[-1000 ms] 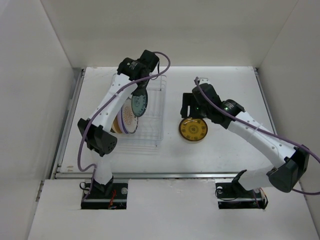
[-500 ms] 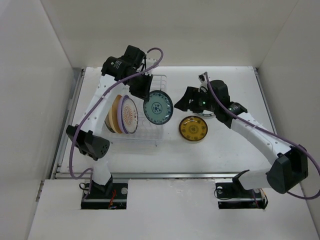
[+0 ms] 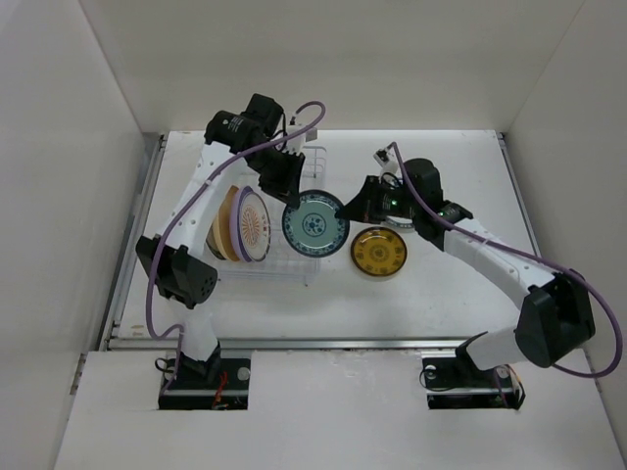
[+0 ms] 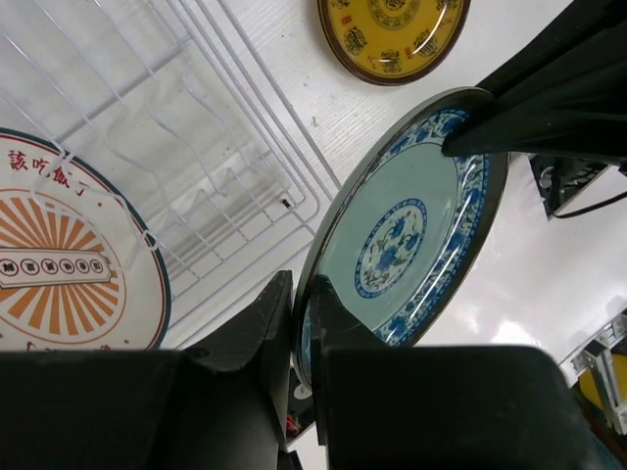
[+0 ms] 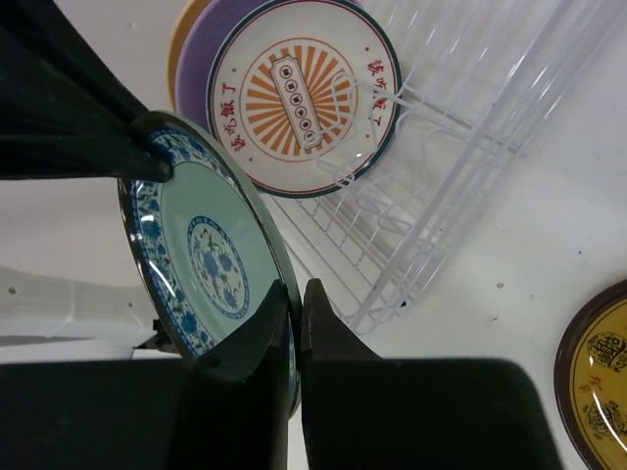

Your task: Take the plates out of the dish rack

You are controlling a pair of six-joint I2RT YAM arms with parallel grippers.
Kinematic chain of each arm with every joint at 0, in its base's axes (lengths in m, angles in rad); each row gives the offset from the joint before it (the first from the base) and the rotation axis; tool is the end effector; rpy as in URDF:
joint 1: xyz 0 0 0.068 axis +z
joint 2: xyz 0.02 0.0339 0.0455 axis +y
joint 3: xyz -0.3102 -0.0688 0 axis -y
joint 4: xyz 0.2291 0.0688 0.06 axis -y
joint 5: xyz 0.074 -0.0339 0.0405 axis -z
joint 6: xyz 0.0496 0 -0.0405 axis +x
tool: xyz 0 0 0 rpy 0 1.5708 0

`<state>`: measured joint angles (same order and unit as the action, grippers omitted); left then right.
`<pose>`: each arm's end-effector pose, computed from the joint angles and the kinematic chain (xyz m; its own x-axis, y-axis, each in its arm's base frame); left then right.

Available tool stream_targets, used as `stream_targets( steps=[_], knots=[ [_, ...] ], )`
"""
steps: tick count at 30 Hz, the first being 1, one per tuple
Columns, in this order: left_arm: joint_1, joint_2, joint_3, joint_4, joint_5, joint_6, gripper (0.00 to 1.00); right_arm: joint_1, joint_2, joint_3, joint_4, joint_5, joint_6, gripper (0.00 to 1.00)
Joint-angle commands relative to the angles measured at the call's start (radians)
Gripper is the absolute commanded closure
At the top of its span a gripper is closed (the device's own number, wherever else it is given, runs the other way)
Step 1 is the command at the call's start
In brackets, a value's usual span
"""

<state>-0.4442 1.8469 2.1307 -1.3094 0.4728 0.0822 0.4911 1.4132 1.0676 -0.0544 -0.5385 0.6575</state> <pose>0.3235 -0.1790 0.4327 -0.7205 0.4239 -0.5488 0.6572 0.6699 -0.3455 0.2654 0.1708 0.3533 -0.7738 0.1811 -0.6070 -0.4403 0.5351 0.7210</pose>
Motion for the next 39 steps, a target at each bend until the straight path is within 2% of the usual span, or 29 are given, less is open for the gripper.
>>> stream_targets(
  steps=[1, 3, 4, 7, 8, 10, 11, 14, 17, 22, 31, 34, 35, 38, 39],
  knots=[
    [-0.024, -0.037, 0.005, 0.004, 0.069, -0.007, 1.0, 0.007, -0.009, -0.006, 0.056, 0.005, 0.005, 1.0],
    [-0.024, -0.037, 0.005, 0.004, 0.017, -0.018, 1.0, 0.007, -0.046, -0.018, 0.024, 0.05, 0.005, 1.0],
    [-0.024, -0.037, 0.005, 0.015, -0.072, -0.027, 0.77, 0.007, -0.06, -0.018, 0.004, 0.078, 0.005, 1.0],
    [-0.024, -0.057, 0.005, 0.035, -0.231, -0.059, 0.19, -0.025, -0.117, -0.018, -0.12, 0.213, 0.005, 1.0],
    [-0.024, -0.072, 0.005, 0.035, -0.355, -0.071, 0.0, -0.038, -0.132, -0.018, -0.148, 0.241, 0.005, 1.0],
    [-0.024, -0.086, 0.014, 0.044, -0.486, -0.091, 0.0, -0.084, -0.178, -0.037, -0.232, 0.322, 0.005, 1.0],
    [-0.024, -0.095, 0.014, 0.044, -0.608, -0.102, 0.0, -0.1, -0.194, -0.037, -0.26, 0.351, 0.005, 1.0],
    [-0.024, -0.095, 0.014, 0.018, -0.721, -0.084, 0.0, -0.151, -0.237, -0.058, -0.384, 0.494, 0.005, 1.0],
    [-0.024, -0.077, 0.014, -0.045, -0.725, -0.065, 0.04, -0.172, -0.247, -0.109, -0.452, 0.594, 0.005, 1.0],
    [-0.08, -0.091, -0.118, -0.031, -0.761, -0.036, 0.14, -0.172, -0.22, -0.199, -0.452, 0.603, 0.016, 1.0],
    [-0.099, -0.08, -0.18, -0.022, -0.821, -0.025, 0.16, -0.172, -0.103, -0.276, -0.335, 0.534, 0.027, 1.0],
    [-0.099, -0.071, -0.189, -0.022, -0.844, -0.025, 0.16, -0.172, -0.06, -0.265, -0.349, 0.534, 0.005, 0.84],
    [-0.099, -0.071, -0.198, -0.022, -0.855, -0.035, 0.16, -0.172, -0.048, -0.253, -0.349, 0.534, -0.01, 0.7],
    [-0.108, -0.061, -0.198, -0.022, -0.878, -0.035, 0.16, -0.172, -0.007, -0.244, -0.38, 0.552, -0.039, 0.48],
    [-0.108, -0.061, -0.209, -0.022, -0.878, -0.035, 0.16, -0.172, 0.004, -0.244, -0.38, 0.552, -0.05, 0.48]
  ],
)
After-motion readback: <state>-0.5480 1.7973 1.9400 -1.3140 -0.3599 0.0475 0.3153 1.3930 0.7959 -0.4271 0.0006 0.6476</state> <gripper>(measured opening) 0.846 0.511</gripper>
